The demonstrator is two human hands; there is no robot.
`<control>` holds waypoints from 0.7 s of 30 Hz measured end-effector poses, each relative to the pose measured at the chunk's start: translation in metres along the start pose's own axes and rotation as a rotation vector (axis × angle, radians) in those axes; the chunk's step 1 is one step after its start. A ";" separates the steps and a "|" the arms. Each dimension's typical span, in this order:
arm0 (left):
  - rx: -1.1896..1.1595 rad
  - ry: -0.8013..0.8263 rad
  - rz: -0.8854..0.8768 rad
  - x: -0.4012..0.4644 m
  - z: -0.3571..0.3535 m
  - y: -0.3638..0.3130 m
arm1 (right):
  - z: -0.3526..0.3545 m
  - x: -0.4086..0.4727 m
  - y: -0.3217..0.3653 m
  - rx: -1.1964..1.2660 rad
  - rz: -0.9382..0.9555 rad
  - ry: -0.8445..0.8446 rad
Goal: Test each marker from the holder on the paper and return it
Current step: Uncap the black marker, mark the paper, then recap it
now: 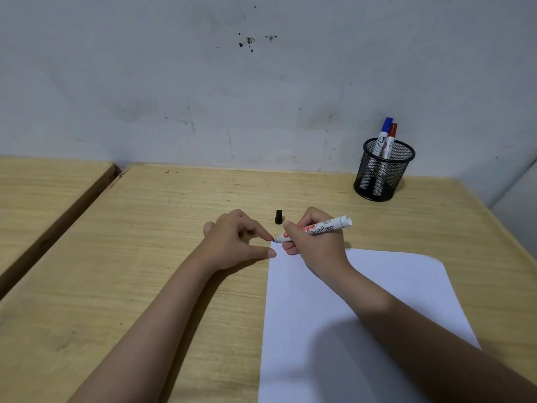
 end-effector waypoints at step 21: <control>0.016 0.012 0.002 0.000 -0.002 0.002 | 0.018 -0.004 0.005 0.180 0.001 -0.179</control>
Point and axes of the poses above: each hand's wrist, its own x-axis towards the middle knuckle, its own z-axis out of the back of the hand, y = z × x, the point moved 6 cm from there along x, towards the middle knuckle, and after that the axes turned 8 degrees about -z, right-handed, at the moved point
